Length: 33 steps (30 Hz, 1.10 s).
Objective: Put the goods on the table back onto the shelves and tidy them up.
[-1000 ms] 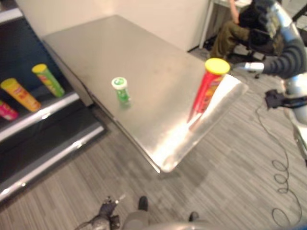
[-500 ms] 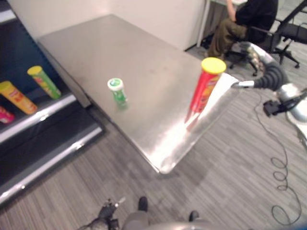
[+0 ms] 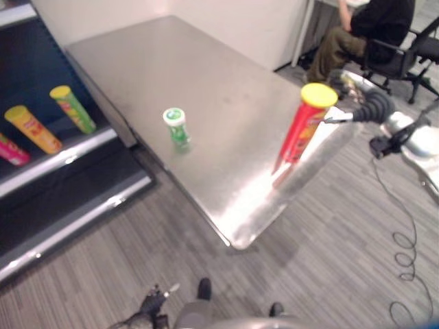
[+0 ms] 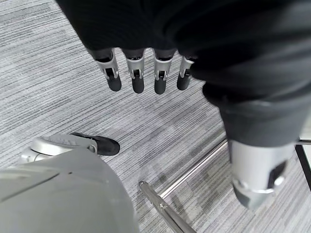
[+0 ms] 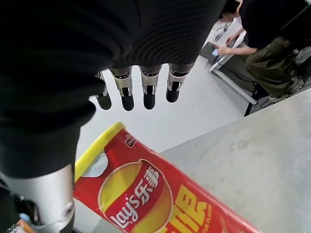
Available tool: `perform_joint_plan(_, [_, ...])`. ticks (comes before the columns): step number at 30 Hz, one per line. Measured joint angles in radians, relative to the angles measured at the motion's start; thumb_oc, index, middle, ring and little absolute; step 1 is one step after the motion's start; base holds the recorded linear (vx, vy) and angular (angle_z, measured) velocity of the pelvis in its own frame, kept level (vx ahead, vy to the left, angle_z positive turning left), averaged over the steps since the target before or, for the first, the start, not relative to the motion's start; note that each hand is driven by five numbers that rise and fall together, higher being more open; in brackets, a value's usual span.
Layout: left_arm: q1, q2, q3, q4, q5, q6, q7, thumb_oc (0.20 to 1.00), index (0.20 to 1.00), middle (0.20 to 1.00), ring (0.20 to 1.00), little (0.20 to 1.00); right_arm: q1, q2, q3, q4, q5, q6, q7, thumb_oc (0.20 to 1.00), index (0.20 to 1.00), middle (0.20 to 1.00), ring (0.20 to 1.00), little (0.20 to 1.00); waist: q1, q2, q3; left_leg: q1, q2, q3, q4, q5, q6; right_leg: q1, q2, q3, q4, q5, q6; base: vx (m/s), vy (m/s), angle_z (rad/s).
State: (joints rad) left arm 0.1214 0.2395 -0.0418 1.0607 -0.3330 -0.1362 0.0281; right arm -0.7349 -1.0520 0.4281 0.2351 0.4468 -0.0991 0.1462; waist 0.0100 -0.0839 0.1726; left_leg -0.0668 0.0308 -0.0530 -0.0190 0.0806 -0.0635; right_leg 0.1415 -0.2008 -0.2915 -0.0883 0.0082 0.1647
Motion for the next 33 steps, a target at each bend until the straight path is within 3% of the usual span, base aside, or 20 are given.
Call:
perform_joint_plan(4, [0.001, 0.002, 0.0, 0.0, 0.0, 0.0, -0.005, 1.0, 1.0, 1.0, 1.0, 1.0, -0.011, -0.001, 0.005, 0.002, 0.032, 0.004, 0.015, 1.0, 1.0, 1.0, 1.0, 1.0, 0.0, -0.002, 0.006, -0.001, -0.002, -0.014, 0.0, 0.001, -0.001, 0.008, 0.0, -0.015, 0.0, -0.003, 0.001, 0.02, -0.016, 0.1])
perform_joint_plan(18, [0.0, 0.013, -0.037, 0.0, 0.0, -0.001, -0.023, 1.0, 1.0, 1.0, 1.0, 1.0, -0.16, -0.039, 0.197, 0.067, 0.044, 0.027, 0.096, 1.0, 1.0, 1.0, 1.0, 1.0, 0.003, -0.013, 0.013, -0.002, -0.004, -0.024, -0.001, 0.002, -0.002, 0.012, 0.0, -0.027, 0.0, -0.007, 0.001, 0.0, -0.001, 0.01])
perform_joint_plan(19, [-0.001, 0.012, -0.038, 0.0, 0.0, -0.001, -0.025, 1.0, 1.0, 1.0, 1.0, 1.0, -0.17, -0.039, 0.208, 0.085, 0.038, 0.031, 0.098, 0.467, 0.467, 0.467, 0.467, 0.467, 0.004, -0.014, 0.013, -0.002, -0.004, -0.024, -0.001, 0.002, -0.002, 0.012, 0.0, -0.027, 0.0, -0.007, 0.001, 0.0, 0.0, 0.0])
perform_joint_plan(20, [-0.001, 0.013, -0.038, 0.0, 0.0, -0.001, -0.025, 1.0, 1.0, 1.0, 1.0, 1.0, -0.175, -0.04, 0.213, 0.093, 0.025, 0.039, 0.099, 0.467, 0.467, 0.467, 0.467, 0.467, 0.004, -0.014, 0.013, -0.002, -0.004, -0.024, -0.001, 0.002, -0.002, 0.013, 0.0, -0.027, 0.0, -0.007, 0.001, 0.0, 0.0, 0.0])
perform_joint_plan(21, [-0.003, 0.014, -0.038, 0.0, 0.0, -0.001, -0.026, 1.0, 1.0, 1.0, 1.0, 1.0, -0.185, -0.04, 0.225, 0.101, 0.024, 0.041, 0.098, 0.2, 0.2, 0.2, 0.2, 0.2, 0.003, -0.014, 0.013, -0.002, -0.004, -0.024, -0.001, 0.002, -0.002, 0.013, 0.0, -0.027, 0.0, -0.007, 0.001, 0.0, 0.0, 0.0])
perform_joint_plan(31, [-0.008, 0.015, -0.036, -0.001, 0.0, -0.001, -0.019, 1.0, 1.0, 1.0, 1.0, 1.0, -0.199, -0.04, 0.225, 0.101, -0.017, 0.047, 0.081, 0.2, 0.2, 0.2, 0.2, 0.2, 0.001, -0.015, 0.012, -0.001, -0.003, -0.024, 0.0, 0.002, -0.001, 0.014, 0.001, -0.026, 0.0, -0.007, 0.001, 0.0, -0.01, 0.0])
perform_joint_plan(33, [-0.008, 0.015, -0.032, -0.003, 0.0, -0.002, -0.016, 1.0, 1.0, 1.0, 1.0, 1.0, -0.154, -0.041, 0.177, 0.062, -0.017, 0.048, 0.074, 0.2, 0.2, 0.2, 0.2, 0.2, -0.001, -0.014, 0.013, -0.001, -0.002, -0.024, -0.001, 0.003, -0.001, 0.013, 0.001, -0.026, 0.0, -0.007, 0.001, -0.02, -0.059, 0.0])
